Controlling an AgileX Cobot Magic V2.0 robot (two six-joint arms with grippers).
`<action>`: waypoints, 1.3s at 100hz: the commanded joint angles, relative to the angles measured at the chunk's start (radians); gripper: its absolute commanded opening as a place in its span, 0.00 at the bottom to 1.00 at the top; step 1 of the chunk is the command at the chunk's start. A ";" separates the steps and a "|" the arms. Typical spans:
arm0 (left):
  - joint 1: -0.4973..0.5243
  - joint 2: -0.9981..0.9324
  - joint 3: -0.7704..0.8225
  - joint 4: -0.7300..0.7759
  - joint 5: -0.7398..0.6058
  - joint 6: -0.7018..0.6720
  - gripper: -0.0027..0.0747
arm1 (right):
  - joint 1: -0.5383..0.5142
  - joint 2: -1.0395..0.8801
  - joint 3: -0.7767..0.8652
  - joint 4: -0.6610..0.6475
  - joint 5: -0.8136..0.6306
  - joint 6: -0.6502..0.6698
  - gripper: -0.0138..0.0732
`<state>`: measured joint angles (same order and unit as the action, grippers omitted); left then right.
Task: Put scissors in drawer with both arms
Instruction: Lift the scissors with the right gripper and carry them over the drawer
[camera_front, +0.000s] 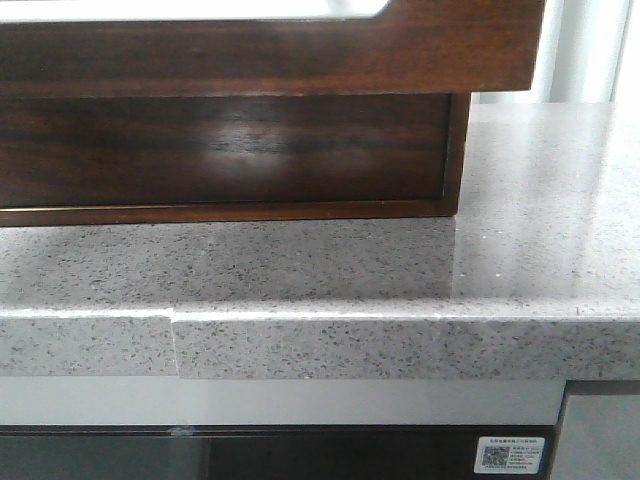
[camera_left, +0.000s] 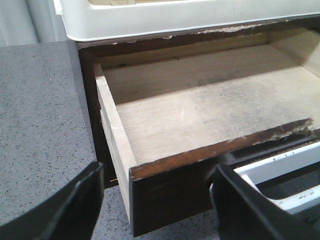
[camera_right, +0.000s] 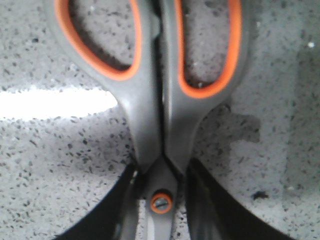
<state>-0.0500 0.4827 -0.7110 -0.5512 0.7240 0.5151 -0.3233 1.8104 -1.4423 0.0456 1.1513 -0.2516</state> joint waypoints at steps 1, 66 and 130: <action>-0.007 0.007 -0.031 -0.032 -0.067 -0.008 0.60 | -0.003 -0.026 -0.022 0.004 0.007 -0.013 0.26; -0.007 0.007 -0.031 -0.010 -0.069 -0.008 0.60 | 0.042 -0.271 -0.140 0.052 0.039 -0.041 0.18; -0.007 0.007 -0.031 -0.010 -0.069 -0.008 0.60 | 0.589 -0.569 -0.322 0.412 -0.115 -0.568 0.18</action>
<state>-0.0500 0.4827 -0.7110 -0.5364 0.7226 0.5151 0.1960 1.2567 -1.7354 0.4073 1.1164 -0.7358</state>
